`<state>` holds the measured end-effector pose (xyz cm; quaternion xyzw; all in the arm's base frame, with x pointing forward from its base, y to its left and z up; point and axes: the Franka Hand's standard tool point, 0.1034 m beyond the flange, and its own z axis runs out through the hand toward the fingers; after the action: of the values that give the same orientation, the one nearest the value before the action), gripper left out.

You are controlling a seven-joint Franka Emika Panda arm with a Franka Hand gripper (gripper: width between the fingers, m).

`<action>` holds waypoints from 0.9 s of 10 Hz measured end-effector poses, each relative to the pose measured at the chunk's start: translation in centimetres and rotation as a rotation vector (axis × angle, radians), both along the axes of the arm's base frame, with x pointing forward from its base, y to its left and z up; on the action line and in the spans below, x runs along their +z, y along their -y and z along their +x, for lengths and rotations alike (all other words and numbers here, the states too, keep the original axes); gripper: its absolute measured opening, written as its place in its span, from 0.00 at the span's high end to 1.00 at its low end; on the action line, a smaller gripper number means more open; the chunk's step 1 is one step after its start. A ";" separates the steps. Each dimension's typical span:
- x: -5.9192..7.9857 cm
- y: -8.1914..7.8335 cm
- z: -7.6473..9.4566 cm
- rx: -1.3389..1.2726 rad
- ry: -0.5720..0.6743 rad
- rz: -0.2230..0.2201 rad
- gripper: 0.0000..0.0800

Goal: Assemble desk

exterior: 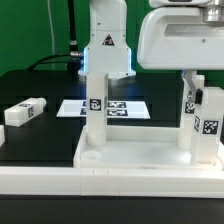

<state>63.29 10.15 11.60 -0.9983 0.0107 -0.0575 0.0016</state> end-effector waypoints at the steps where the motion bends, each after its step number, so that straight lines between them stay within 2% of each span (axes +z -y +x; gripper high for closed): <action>1: 0.0 0.0 0.0 -0.016 0.000 0.003 0.64; 2: -0.1 0.2 0.0 -0.183 -0.004 0.034 0.64; 5: -0.1 0.7 0.1 -0.511 -0.010 0.083 0.64; 9: -0.3 1.1 0.2 -0.916 -0.021 0.119 0.64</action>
Offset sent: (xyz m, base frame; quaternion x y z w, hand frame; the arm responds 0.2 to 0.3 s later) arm -0.0072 -0.0060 -0.0032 -0.0064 -0.0379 0.3222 0.9459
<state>63.52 9.10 11.35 -0.8895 0.4539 -0.0413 0.0331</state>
